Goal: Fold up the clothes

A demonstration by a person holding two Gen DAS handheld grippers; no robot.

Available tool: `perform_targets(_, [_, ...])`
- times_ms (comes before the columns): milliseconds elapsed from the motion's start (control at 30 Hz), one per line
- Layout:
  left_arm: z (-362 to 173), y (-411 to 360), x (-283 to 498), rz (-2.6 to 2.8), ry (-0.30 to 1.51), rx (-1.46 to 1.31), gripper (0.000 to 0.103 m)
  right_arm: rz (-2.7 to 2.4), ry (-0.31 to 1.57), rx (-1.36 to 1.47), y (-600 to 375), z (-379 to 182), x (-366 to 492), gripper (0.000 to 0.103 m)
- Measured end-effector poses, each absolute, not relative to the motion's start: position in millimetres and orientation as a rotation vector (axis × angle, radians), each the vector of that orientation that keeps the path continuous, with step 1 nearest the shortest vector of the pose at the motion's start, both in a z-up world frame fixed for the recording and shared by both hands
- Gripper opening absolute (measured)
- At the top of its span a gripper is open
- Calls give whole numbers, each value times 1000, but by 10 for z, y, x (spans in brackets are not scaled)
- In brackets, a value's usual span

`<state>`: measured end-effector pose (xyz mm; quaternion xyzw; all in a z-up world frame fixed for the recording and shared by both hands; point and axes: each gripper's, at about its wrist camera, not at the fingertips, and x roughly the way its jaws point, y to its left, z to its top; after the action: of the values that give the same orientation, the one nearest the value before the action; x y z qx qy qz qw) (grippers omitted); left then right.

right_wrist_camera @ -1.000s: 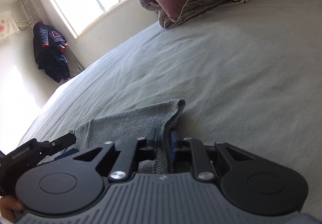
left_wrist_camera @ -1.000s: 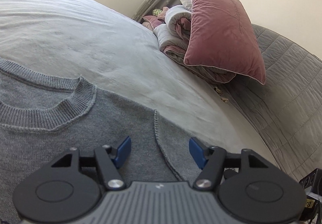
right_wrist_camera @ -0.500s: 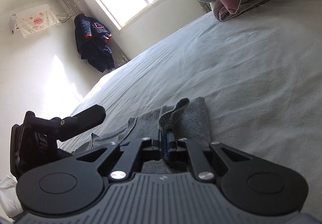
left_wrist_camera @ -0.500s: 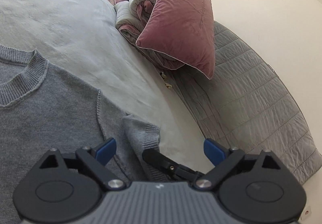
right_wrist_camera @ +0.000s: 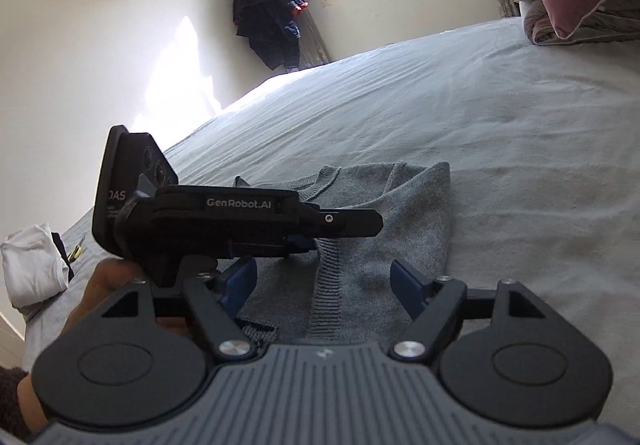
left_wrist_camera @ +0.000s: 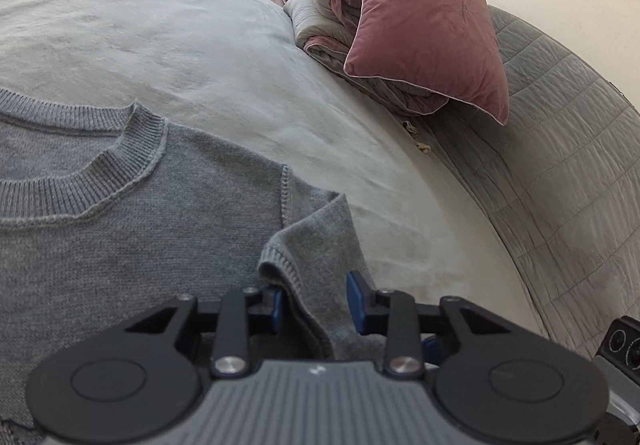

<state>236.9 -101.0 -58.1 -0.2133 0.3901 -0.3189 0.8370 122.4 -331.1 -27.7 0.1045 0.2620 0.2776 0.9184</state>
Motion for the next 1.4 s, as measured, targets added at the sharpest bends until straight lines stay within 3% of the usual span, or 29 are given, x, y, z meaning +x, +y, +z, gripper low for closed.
perform_targets(133, [-546,-1000,2372,-654,838,-433,24,591,501,26,-3211,-258,1009,74])
perform_targets(200, [-527,-996,2372,-645,842,-420,21,618,523,-44,-3098,-296,1024,64])
perform_targets(267, [-510,-994,2366,-639,843,-405,20,626,569,-129,-2968,-403,1063,40])
perform_targets(333, [-471,-974,2351,-626,831,-391,18,600,605,-199,-2867,-487,1111,35])
perform_targets(400, [-424,-948,2334,-610,815,-376,7,593,603,-203,-2844,-502,1137,29])
perform_targets(433, [-401,-936,2325,-601,807,-369,3,592,603,-191,-2848,-494,1155,13])
perform_targets(467, [-377,-923,2316,-593,800,-362,3,584,601,-174,-2850,-477,1151,8])
perform_targets(867, [-60,-637,2250,-489,710,-280,3,643,503,2,-2575,-262,1204,8])
perform_targets(1400, [-71,-324,2336,-329,726,-230,3,629,538,65,-2082,-387,1344,8])
